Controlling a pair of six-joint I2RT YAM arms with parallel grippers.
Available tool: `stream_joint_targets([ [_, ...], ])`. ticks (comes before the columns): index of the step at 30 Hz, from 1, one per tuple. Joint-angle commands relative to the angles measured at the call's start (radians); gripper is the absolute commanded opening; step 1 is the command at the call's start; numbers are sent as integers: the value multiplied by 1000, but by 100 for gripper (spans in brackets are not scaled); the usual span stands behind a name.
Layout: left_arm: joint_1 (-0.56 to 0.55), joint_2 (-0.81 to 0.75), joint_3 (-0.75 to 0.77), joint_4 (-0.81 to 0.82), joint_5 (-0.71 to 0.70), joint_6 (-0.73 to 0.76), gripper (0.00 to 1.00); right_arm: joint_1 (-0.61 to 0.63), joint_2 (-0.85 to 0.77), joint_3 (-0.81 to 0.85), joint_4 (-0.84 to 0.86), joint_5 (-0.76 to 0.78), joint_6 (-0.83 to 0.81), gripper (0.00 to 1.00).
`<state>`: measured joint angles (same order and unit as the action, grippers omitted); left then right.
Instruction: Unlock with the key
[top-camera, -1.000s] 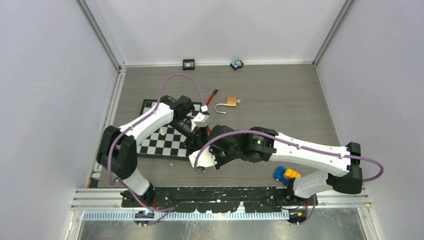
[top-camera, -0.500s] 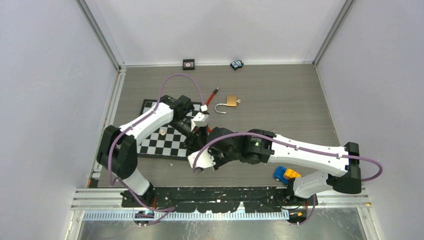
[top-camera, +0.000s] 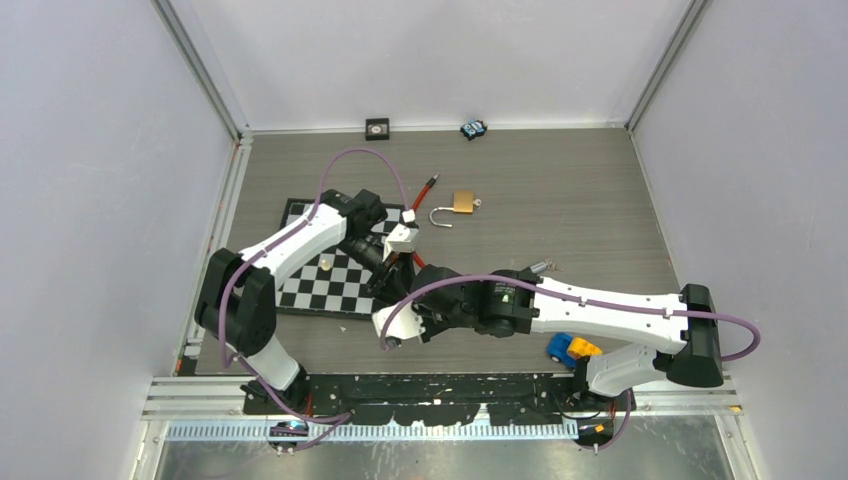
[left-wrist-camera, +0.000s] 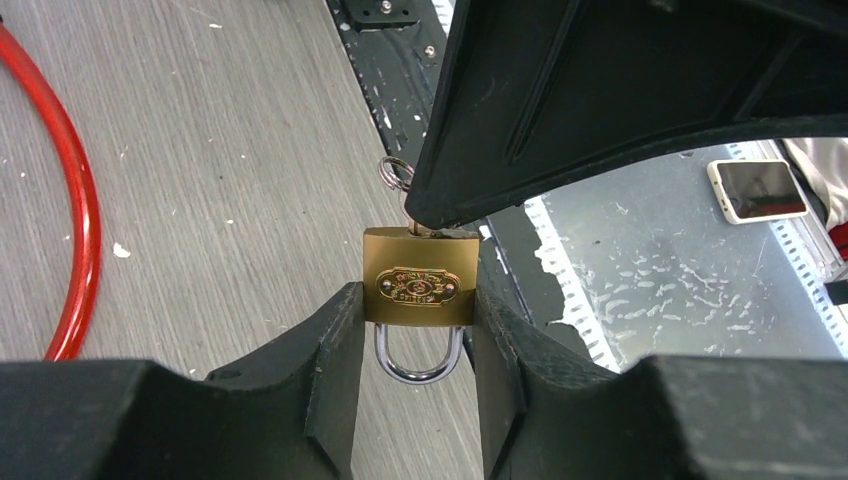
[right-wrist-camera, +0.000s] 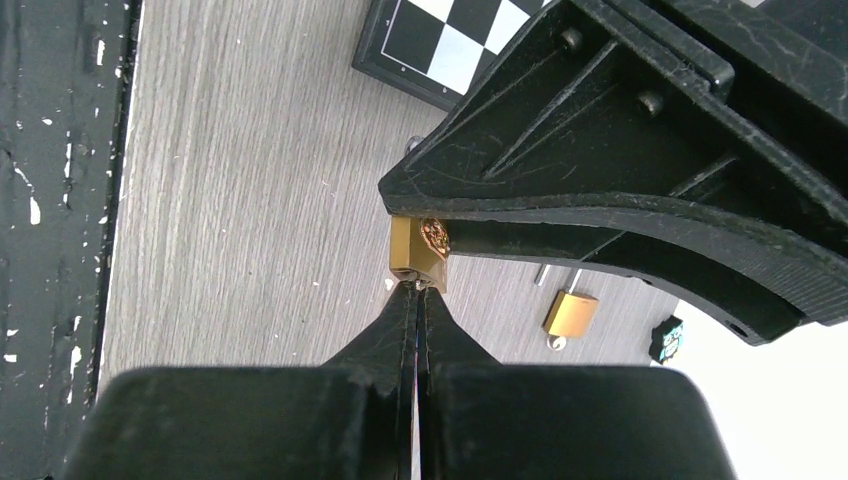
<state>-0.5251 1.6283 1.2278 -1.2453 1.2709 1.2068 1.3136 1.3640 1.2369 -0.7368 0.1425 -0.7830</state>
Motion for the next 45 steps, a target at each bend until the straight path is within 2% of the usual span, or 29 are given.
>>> stream_joint_targets([
  [1,-4,-19,31,3,138,-21,0,3,11,-33,111,51,41,1],
  [7,-4,-44,8,45,98,-49,0,-28,-16,-17,91,20,77,5],
  [12,-4,-64,-18,114,65,-114,0,-93,-66,12,16,-89,103,11],
  [13,-4,-63,-19,118,64,-117,0,-103,-77,14,1,-113,102,16],
  [15,-4,-58,-16,118,61,-119,0,-120,-99,13,-20,-127,101,41],
  [17,-4,-56,-14,119,58,-121,0,-140,-115,9,-30,-181,111,52],
  [19,-4,-56,-16,121,57,-121,0,-156,-127,7,-32,-200,124,58],
  [23,-4,-52,-17,123,53,-124,0,-174,-135,5,-18,-208,135,59],
  [32,-4,-50,-15,123,58,-128,0,-174,-75,58,-29,-246,151,48],
  [39,-4,-60,-18,125,59,-130,0,-174,-42,68,-23,-240,154,47],
  [45,-4,-70,-28,140,56,-141,0,-174,-14,73,-7,-232,168,39],
])
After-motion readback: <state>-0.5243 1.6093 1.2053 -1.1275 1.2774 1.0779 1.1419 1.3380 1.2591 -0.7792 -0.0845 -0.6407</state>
